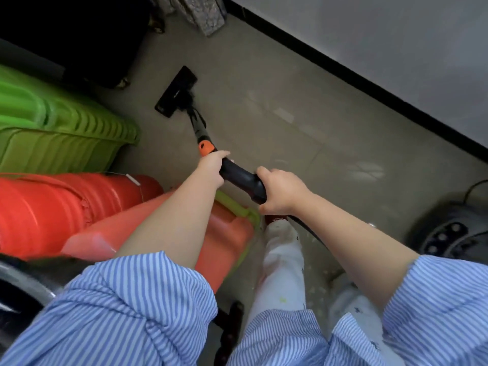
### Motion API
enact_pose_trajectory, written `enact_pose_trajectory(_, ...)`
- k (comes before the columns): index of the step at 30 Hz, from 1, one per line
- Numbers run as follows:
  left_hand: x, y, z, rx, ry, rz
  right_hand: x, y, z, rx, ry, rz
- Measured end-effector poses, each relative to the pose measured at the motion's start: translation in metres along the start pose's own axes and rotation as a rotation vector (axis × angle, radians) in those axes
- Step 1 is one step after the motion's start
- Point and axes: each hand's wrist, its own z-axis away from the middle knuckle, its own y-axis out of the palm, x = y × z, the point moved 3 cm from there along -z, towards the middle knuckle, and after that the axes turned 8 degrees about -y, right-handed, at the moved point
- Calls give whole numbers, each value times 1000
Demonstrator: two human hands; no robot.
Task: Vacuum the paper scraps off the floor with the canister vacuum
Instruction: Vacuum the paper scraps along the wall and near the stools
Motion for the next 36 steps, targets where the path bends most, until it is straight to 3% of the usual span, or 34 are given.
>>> enact_pose_trajectory(5, 31, 26, 0, -74, -22, -164, -29, 6, 40, -6, 60, -69)
enact_pose_trajectory(14, 148, 114, 68, -14, 36, -187, -84, -9, 201, -72, 133, -26)
enact_pose_trajectory(28, 339, 272, 221, 251, 33, -363, -177, -20, 466, -27, 323, -87)
enact_pose_trajectory(36, 375, 323, 236, 241, 0, -373, -220, -27, 513, -90, 340, -17)
